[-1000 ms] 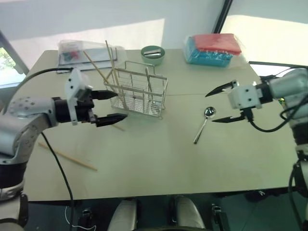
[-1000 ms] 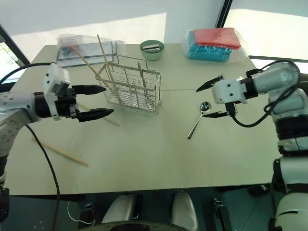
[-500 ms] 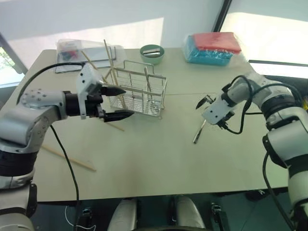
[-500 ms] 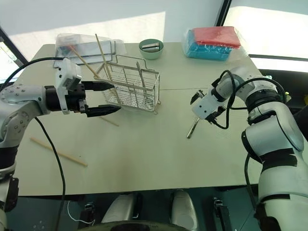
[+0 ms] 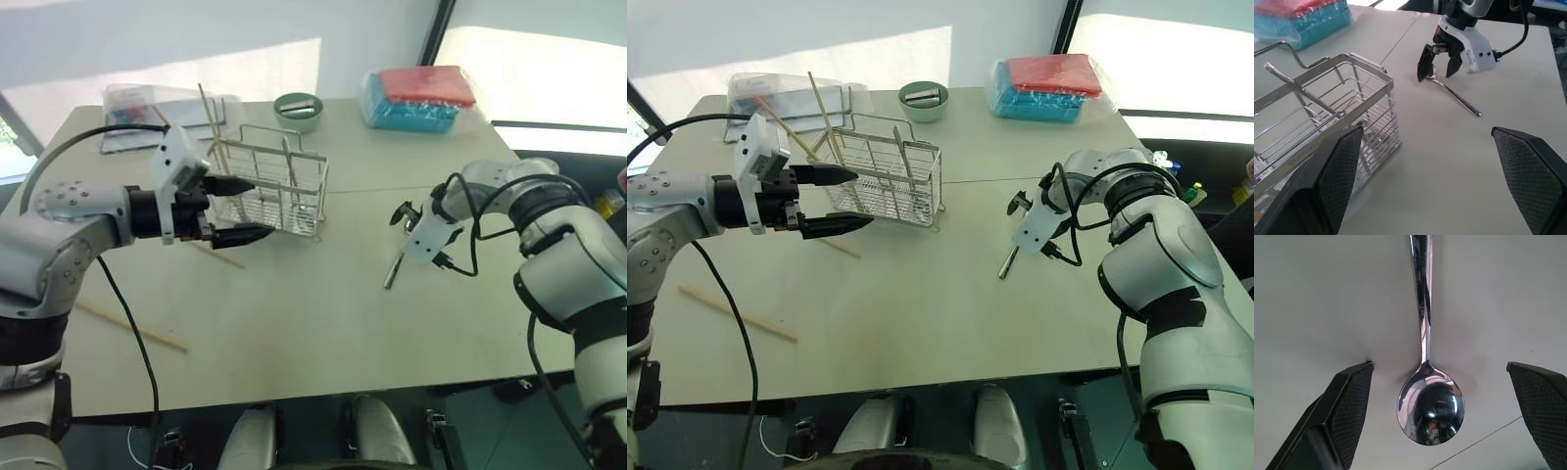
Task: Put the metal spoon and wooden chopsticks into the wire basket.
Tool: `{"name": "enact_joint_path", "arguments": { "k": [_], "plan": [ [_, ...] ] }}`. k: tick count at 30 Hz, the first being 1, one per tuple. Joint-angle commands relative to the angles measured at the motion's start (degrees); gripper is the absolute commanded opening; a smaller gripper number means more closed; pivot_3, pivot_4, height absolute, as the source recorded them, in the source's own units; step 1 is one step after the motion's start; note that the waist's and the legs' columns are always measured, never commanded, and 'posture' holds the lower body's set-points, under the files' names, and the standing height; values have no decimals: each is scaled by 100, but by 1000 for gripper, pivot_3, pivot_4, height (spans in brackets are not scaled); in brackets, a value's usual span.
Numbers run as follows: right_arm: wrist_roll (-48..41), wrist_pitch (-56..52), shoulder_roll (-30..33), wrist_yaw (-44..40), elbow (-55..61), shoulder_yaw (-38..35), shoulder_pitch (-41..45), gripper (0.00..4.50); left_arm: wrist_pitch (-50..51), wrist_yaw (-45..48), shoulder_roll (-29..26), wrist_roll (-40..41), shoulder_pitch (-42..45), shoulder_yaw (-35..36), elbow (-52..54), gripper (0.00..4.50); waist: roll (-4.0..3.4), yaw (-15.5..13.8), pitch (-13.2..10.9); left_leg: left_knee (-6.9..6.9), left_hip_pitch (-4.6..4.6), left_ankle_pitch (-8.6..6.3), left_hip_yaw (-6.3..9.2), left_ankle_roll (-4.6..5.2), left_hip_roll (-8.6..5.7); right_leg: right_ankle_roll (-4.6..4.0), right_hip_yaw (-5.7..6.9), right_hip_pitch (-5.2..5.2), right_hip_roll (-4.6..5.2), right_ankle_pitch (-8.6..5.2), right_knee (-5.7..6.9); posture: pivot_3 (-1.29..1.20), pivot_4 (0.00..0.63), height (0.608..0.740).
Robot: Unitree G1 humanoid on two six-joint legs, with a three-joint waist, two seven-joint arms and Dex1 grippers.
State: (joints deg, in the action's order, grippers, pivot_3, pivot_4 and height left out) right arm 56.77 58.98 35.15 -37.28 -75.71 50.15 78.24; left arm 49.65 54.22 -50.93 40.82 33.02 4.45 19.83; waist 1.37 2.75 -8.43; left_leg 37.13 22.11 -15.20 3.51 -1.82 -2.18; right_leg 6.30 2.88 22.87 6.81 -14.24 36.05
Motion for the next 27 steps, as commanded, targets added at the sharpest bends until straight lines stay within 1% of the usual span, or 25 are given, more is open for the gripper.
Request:
{"name": "enact_joint_path", "arguments": {
  "k": [1,3,6,7,9,11,13,27],
  "plan": [
    [160,118,-91,167,-72,130,137,4500,43,168,-205,128,-146,198,185,4428,0,6,0,-2,-4,0,-1,1,0,-4,-4,0,0,-2,4,0,150,667],
    [190,170,-116,197,-88,142,158,4500,0,224,-251,119,-232,181,230,4428,2,-4,0,-2,-6,-2,0,3,0,-7,-5,0,-2,-5,7,0,150,667],
    [152,264,-198,138,-120,110,173,3669,-41,133,-145,116,-177,177,161,4500,12,-9,0,0,-6,-11,0,19,0,-7,-7,-2,-2,-5,7,0,150,667],
    [149,278,-205,135,-128,104,174,3247,-36,95,-103,131,-130,191,128,4500,13,-10,0,0,-6,-11,0,20,-1,-8,-7,-2,-2,-4,7,0,150,667],
    [114,299,-192,118,-142,66,163,2157,-22,57,-61,145,-64,204,86,4500,14,-4,0,0,-7,-11,0,19,-1,-7,-9,0,-3,-5,8,0,150,667],
    [94,313,-180,113,-150,43,153,1228,-29,58,-49,126,-38,196,57,4500,12,4,-2,-2,-6,-9,0,15,0,-8,-11,4,-5,-5,9,0,150,667],
    [91,327,-170,113,-150,40,147,1228,-64,77,-47,90,-22,177,6,4500,11,4,-2,-5,-5,2,-3,-3,0,-8,-17,10,-6,-5,11,0,150,667],
    [158,525,-183,-84,-137,177,10,1228,-135,-3,72,38,65,126,-37,4500,13,-16,-1,-4,-4,0,-2,0,-3,-8,-25,10,-7,-5,12,0,150,667]
  ]
}}
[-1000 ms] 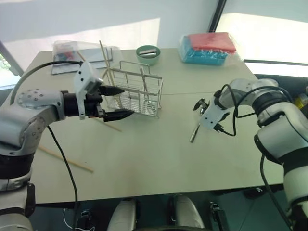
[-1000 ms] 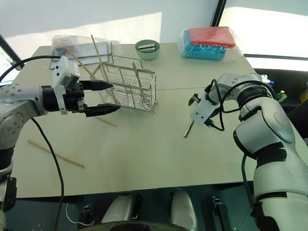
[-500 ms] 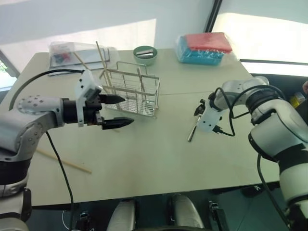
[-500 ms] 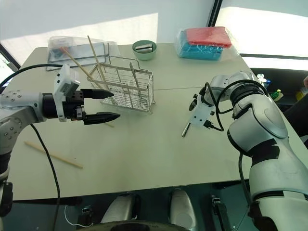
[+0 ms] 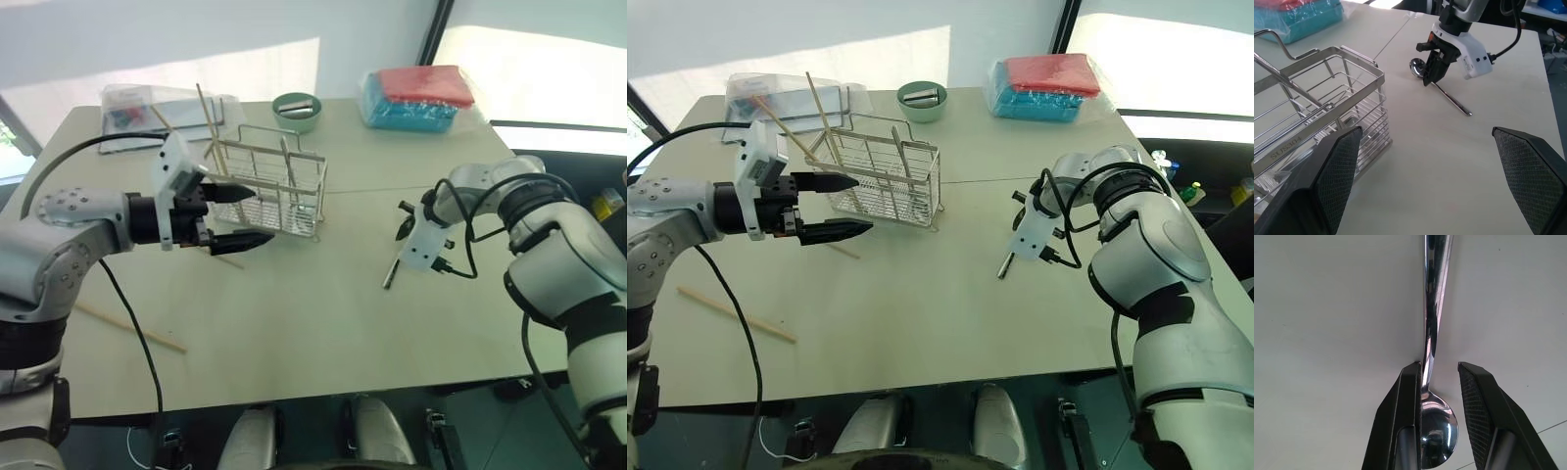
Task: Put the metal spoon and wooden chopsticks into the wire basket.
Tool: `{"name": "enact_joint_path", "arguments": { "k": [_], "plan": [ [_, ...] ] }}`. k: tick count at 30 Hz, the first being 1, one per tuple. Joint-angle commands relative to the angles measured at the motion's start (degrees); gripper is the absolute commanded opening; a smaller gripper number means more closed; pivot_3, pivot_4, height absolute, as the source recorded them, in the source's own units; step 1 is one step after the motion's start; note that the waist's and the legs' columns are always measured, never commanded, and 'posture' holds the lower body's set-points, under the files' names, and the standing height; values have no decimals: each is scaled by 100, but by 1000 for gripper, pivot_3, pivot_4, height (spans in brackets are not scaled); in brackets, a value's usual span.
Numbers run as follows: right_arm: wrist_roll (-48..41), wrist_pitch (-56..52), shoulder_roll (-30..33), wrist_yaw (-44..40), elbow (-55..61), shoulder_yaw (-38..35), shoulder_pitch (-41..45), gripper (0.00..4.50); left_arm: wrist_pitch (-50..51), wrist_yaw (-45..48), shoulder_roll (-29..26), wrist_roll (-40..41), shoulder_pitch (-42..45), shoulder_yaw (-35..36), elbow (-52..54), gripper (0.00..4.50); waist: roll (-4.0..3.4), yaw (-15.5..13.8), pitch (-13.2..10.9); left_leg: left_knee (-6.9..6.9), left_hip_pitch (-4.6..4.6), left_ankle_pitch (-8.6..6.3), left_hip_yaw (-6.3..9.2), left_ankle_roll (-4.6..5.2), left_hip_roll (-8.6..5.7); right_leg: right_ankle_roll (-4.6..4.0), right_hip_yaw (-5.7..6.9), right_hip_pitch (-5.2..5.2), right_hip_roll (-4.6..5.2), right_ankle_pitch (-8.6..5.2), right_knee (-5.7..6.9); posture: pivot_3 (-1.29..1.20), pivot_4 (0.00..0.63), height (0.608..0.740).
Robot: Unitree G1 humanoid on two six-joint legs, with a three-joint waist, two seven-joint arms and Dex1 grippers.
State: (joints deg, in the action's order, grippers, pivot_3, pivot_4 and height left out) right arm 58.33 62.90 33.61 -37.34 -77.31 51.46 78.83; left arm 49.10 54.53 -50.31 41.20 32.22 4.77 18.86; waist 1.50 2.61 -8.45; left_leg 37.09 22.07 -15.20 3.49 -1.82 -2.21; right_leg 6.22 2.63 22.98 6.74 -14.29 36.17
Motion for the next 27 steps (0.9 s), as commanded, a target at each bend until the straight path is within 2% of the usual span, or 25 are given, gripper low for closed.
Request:
{"name": "enact_joint_path", "arguments": {
  "k": [1,4,14,18,23,27],
  "plan": [
    [-29,133,-29,-146,7,25,-60,958,-74,-49,15,3,145,106,63,4500,0,-3,0,0,0,0,0,0,0,0,0,-1,0,0,0,0,150,667],
    [-128,139,-29,-325,-25,-52,-78,25,-60,-80,26,8,151,134,69,4500,2,-2,1,0,0,0,1,1,0,0,0,-2,0,0,0,0,150,667],
    [-591,-72,59,-441,-3,-473,-143,25,-96,-139,50,-1,223,140,4,4500,3,-3,2,1,-1,0,1,0,0,0,-2,-2,-1,0,0,0,150,667],
    [-1416,40,288,-837,50,-1180,-229,25,-126,-106,31,-2,209,176,1,4500,-4,3,-3,0,0,0,-1,-1,0,0,-3,-1,-1,0,-1,0,150,667],
    [-2705,178,703,-1761,345,-2126,-536,25,-215,-125,20,-9,212,321,-102,4500,-6,-20,-8,2,3,0,1,0,5,1,-4,-6,2,1,-5,0,150,667],
    [-4192,-174,1127,-2857,1106,-2892,-1218,25,-314,-140,34,-70,280,385,-294,4500,1,-38,-6,6,0,-12,12,22,3,2,-4,-25,3,1,-13,0,150,667]
  ]
}}
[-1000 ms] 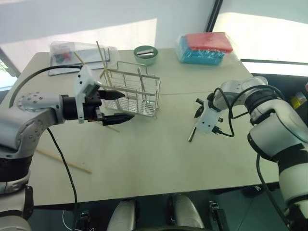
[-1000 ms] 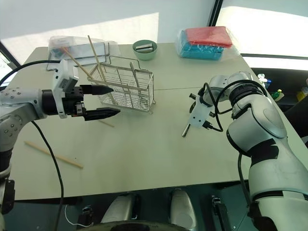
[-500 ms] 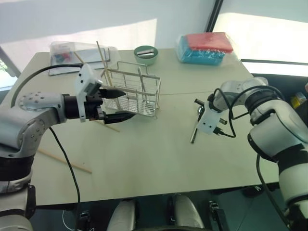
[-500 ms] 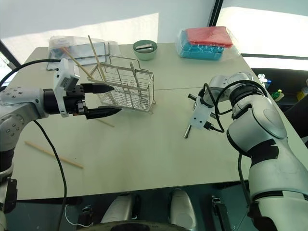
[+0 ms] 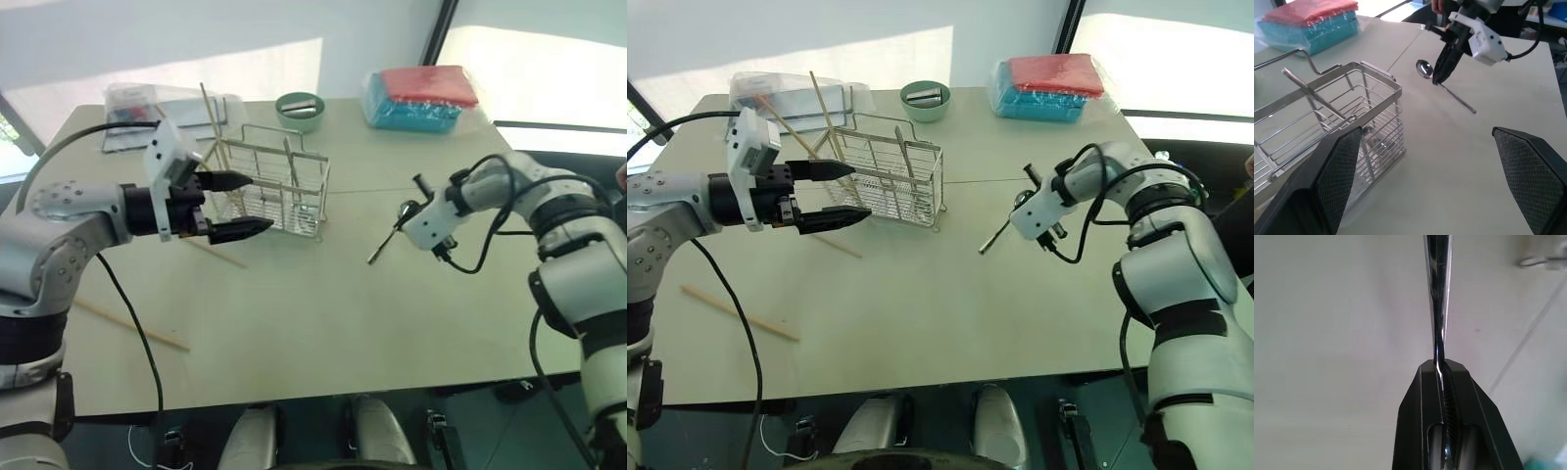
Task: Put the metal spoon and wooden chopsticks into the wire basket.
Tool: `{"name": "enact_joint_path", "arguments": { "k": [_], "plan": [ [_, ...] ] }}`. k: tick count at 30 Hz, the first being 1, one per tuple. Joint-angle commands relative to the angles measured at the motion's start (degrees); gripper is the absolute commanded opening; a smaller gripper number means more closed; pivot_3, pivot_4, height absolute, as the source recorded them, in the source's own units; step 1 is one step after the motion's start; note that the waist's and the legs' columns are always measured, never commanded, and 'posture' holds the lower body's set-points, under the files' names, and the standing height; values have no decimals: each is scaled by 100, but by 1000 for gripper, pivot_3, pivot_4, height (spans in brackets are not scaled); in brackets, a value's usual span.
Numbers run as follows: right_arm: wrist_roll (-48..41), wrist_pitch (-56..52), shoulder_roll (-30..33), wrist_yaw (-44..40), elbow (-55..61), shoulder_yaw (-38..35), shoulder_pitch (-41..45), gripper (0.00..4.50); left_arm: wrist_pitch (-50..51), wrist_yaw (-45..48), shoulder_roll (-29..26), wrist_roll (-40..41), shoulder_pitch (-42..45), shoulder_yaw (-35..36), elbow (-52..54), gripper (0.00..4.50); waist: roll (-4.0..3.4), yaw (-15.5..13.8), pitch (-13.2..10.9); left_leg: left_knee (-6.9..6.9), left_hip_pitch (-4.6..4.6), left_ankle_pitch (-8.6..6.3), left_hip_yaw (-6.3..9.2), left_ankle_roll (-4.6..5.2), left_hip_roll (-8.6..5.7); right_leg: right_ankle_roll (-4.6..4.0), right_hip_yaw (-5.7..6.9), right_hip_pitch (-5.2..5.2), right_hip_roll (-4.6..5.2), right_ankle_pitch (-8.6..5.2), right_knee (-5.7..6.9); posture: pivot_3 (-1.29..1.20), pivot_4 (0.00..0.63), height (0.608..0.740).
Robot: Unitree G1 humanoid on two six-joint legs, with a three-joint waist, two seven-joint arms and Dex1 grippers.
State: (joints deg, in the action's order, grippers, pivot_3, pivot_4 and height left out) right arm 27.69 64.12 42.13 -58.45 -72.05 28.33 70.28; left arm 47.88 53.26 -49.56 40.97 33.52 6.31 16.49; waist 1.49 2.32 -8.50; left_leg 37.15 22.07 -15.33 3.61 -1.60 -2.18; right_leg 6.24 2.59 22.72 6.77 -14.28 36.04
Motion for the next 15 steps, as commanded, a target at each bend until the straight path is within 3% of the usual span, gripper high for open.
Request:
{"name": "enact_joint_path", "arguments": {
  "k": [1,4,6,10,12,15],
  "plan": [
    [-1653,-667,360,-1095,959,-820,-605,25,-222,-10,-45,-73,173,243,-116,4500,2,-17,-1,0,0,-1,3,1,1,0,0,-3,0,0,-2,0,150,667],
    [-3106,-2573,493,-1582,2573,-1600,-1284,25,-291,-16,-47,-116,254,307,-309,4500,-5,-16,-5,4,1,-2,5,4,0,1,-1,-5,2,0,-2,0,150,667],
    [-3827,-4135,470,-1341,3806,-2090,-1596,25,-318,-39,-35,-131,293,356,-396,4500,-15,17,-10,3,1,-4,3,7,2,1,-4,1,5,1,1,0,150,667],
    [-4905,-7041,-14,292,5829,-2912,-1657,25,-364,-111,-15,-141,311,424,-466,4500,-17,14,-9,-4,1,-5,4,8,9,-1,-11,14,3,0,1,0,150,667],
    [-5531,-8431,-561,1342,6595,-3224,-1434,25,-382,-135,-6,-160,316,432,-494,4500,-14,1,-6,-5,2,-5,8,7,11,-2,-13,17,3,-1,-2,0,150,667],
    [-6051,-9589,-1329,2409,7141,-3463,-1138,25,-430,-169,9,-224,311,428,-531,4500,-9,-34,-3,-3,9,-5,10,7,7,-3,-13,24,6,0,-2,0,150,667]
  ]
}}
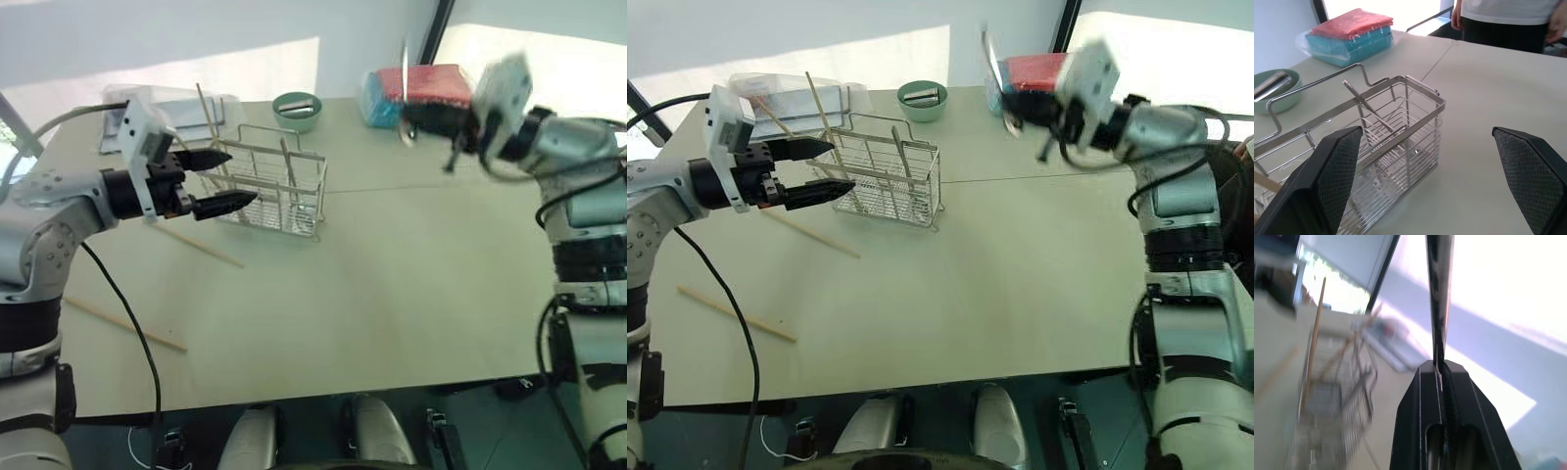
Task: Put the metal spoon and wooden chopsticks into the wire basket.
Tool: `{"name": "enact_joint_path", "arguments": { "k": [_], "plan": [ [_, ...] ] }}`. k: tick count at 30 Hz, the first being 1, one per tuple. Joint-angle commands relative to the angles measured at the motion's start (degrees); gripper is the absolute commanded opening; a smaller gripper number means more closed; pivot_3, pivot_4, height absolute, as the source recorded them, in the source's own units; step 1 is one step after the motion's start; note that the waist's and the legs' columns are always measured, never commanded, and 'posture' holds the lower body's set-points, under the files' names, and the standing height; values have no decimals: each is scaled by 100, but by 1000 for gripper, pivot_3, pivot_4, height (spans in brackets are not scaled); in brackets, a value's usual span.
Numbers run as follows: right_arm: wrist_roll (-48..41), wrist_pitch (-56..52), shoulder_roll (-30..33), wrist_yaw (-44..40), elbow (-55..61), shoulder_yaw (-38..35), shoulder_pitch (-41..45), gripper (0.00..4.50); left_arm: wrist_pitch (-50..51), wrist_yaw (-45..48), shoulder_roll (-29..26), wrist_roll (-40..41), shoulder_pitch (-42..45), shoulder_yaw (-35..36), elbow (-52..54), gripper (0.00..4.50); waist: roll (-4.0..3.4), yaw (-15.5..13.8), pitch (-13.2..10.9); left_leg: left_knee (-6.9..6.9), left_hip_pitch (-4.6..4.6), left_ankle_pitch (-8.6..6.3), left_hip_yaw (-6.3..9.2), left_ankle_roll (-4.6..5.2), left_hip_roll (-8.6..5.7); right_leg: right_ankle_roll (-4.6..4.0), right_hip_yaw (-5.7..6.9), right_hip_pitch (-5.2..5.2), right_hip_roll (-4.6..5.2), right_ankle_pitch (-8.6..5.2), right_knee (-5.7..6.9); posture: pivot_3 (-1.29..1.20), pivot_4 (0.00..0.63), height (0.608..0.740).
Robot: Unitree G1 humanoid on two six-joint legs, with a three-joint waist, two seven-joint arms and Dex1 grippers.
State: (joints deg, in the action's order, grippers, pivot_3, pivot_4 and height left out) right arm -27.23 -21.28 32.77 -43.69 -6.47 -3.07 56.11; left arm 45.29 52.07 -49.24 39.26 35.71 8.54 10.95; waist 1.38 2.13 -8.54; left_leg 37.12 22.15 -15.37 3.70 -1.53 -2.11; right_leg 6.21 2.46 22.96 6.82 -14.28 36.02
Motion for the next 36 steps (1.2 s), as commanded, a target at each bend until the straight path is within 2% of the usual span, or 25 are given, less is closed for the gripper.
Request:
{"name": "enact_joint_path", "arguments": {
  "k": [1,4,8,23,27,33,36],
  "plan": [
    [-680,-1295,-603,1138,667,-345,305,25,-176,-69,-18,-64,98,209,14,4500,4,-37,3,0,2,0,0,0,-4,0,0,4,1,0,0,0,150,667],
    [-772,-1672,-1061,1476,875,-240,210,25,-168,-110,-30,-51,110,244,25,4500,13,-162,8,1,17,0,-1,1,-7,0,1,16,2,1,2,0,150,667],
    [-680,-1754,-1506,1638,936,-65,-47,25,-125,-151,-82,-14,79,304,125,4500,19,-185,12,4,25,-4,4,10,-16,1,3,34,3,2,3,0,150,667],
    [-39,-1344,-2388,1815,424,403,-961,25,153,-384,-209,176,-140,631,542,4500,18,-107,11,-1,19,-6,-8,15,-6,2,1,26,-14,2,17,0,150,667],
    [90,-1307,-2473,1898,416,415,-1083,1371,172,-410,-233,208,-128,644,544,4500,19,-125,11,0,19,-6,-6,15,-7,2,1,26,-13,2,15,0,150,667],
    [111,-1388,-2263,1934,650,223,-987,4402,163,-415,-236,200,-58,638,452,4500,17,-114,10,0,19,-5,-6,15,-7,2,1,26,-14,2,15,0,150,667],
    [-22,-1493,-2030,1783,801,96,-882,4402,146,-435,-204,198,-43,644,419,4500,18,-124,10,0,19,-6,-6,15,-8,2,1,25,-13,2,13,0,150,667]
  ]
}}
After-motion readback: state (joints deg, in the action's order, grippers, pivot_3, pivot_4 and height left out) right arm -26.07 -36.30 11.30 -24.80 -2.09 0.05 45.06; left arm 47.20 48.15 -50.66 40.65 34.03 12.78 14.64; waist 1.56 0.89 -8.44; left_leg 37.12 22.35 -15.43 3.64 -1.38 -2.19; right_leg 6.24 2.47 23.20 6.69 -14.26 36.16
